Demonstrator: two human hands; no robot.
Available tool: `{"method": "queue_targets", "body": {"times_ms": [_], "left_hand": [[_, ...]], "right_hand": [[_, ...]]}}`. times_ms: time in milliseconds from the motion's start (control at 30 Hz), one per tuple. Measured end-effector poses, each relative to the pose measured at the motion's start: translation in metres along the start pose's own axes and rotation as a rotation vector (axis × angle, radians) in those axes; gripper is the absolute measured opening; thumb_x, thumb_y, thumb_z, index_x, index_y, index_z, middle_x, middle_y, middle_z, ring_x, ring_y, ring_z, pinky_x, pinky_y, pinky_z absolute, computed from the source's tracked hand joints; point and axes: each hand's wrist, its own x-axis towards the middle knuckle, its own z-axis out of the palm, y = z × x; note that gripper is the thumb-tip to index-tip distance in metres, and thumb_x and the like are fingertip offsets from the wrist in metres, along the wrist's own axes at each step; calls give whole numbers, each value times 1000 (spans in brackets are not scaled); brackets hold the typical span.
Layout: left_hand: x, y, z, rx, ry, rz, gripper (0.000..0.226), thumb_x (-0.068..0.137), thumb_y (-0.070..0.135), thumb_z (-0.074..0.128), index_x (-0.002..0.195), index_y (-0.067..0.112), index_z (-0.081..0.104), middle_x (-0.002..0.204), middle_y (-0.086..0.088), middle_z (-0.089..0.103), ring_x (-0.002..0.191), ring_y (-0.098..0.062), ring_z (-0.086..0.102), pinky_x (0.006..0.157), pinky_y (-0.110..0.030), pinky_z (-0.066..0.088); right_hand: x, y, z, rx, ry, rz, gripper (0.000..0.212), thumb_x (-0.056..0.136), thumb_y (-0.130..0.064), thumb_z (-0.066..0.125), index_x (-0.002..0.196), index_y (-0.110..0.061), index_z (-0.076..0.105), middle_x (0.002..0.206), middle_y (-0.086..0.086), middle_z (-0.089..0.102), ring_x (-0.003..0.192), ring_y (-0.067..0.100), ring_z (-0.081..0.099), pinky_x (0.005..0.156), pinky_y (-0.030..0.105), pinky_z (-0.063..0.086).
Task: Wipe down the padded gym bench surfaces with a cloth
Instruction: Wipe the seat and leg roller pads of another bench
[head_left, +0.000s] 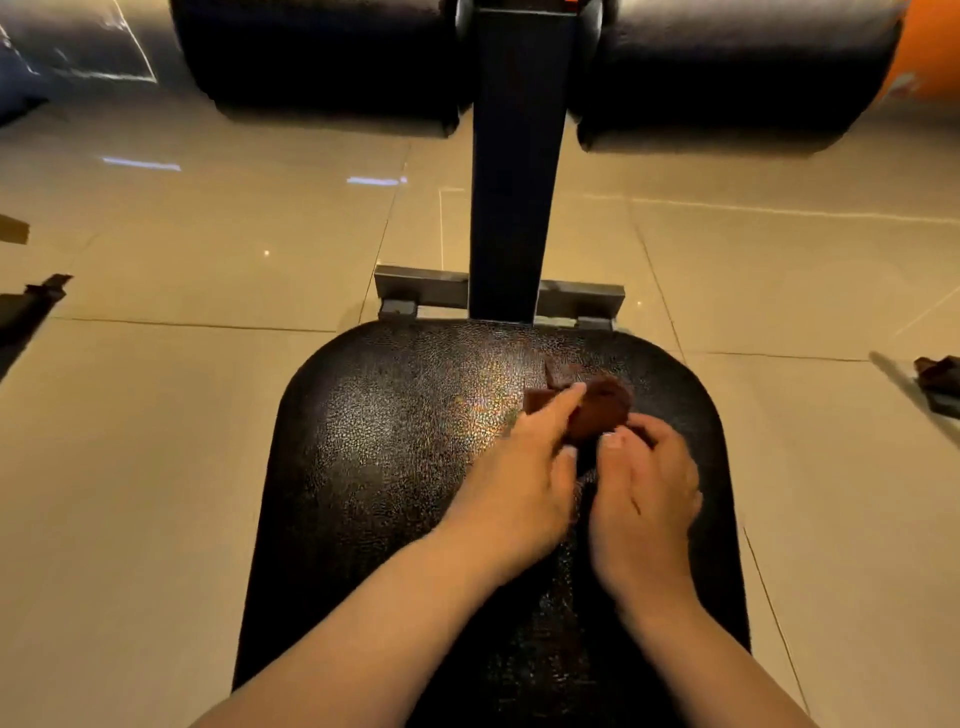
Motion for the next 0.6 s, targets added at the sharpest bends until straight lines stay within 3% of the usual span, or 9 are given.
{"method": "queue_targets", "body": {"times_ms": [100, 167, 233, 300, 367, 467, 600], "left_hand": [[-19, 18, -35, -547, 73, -291, 33, 104, 21, 46, 133, 34, 56, 120, 5, 69, 106, -6, 62, 90, -20, 48], [-31, 32, -69, -767, 92, -451, 28, 106, 24, 42, 125, 32, 62, 109, 1, 74, 99, -11, 67, 90, -31, 53], [-45, 48, -106, -813, 84, -514, 30, 107, 23, 40, 127, 28, 62, 112, -3, 74, 108, -19, 67, 97, -39, 51], [-61, 69, -148, -807, 86, -547, 32, 104, 12, 43, 126, 22, 64, 115, -6, 73, 113, -25, 66, 101, -41, 51], [-76, 93, -190, -849, 75, -564, 40, 97, -2, 46, 127, 16, 64, 117, -10, 72, 113, -28, 66, 98, -41, 53], [-98, 137, -250, -840, 80, -546, 42, 90, -9, 54, 126, 10, 64, 113, -12, 73, 106, -26, 69, 82, -31, 57], [-123, 203, -337, -760, 66, -504, 32, 88, 13, 70, 120, 9, 68, 113, -9, 73, 112, -24, 67, 99, -39, 51]], "right_hand": [[-4, -26, -1, -82, -223, 98, 78, 79, -72, 21, 115, -19, 65, 144, 3, 44, 136, 24, 34, 115, 42, 19], [-5, -61, -9, 78, -415, 207, 62, 89, -71, 38, 107, -19, 66, 124, 2, 61, 117, 13, 55, 105, 40, 39], [-10, -104, -21, 371, -514, 373, 25, 100, -40, 57, 111, -18, 60, 95, -2, 69, 81, 0, 66, 78, 25, 52], [-16, -150, -36, 538, -501, 456, 20, 101, -18, 58, 119, -18, 52, 93, -1, 68, 74, -2, 67, 69, 17, 53], [-23, -196, -52, 593, -488, 456, 19, 102, -11, 55, 115, -24, 49, 104, 1, 67, 85, 2, 68, 74, 20, 56], [-34, -266, -85, 501, -494, 380, 20, 104, -16, 52, 109, -35, 46, 114, -2, 64, 102, 9, 66, 90, 34, 58], [-39, -368, -137, 501, -441, 370, 13, 103, -27, 54, 114, -33, 50, 112, -4, 66, 102, 9, 67, 94, 38, 57]]}}
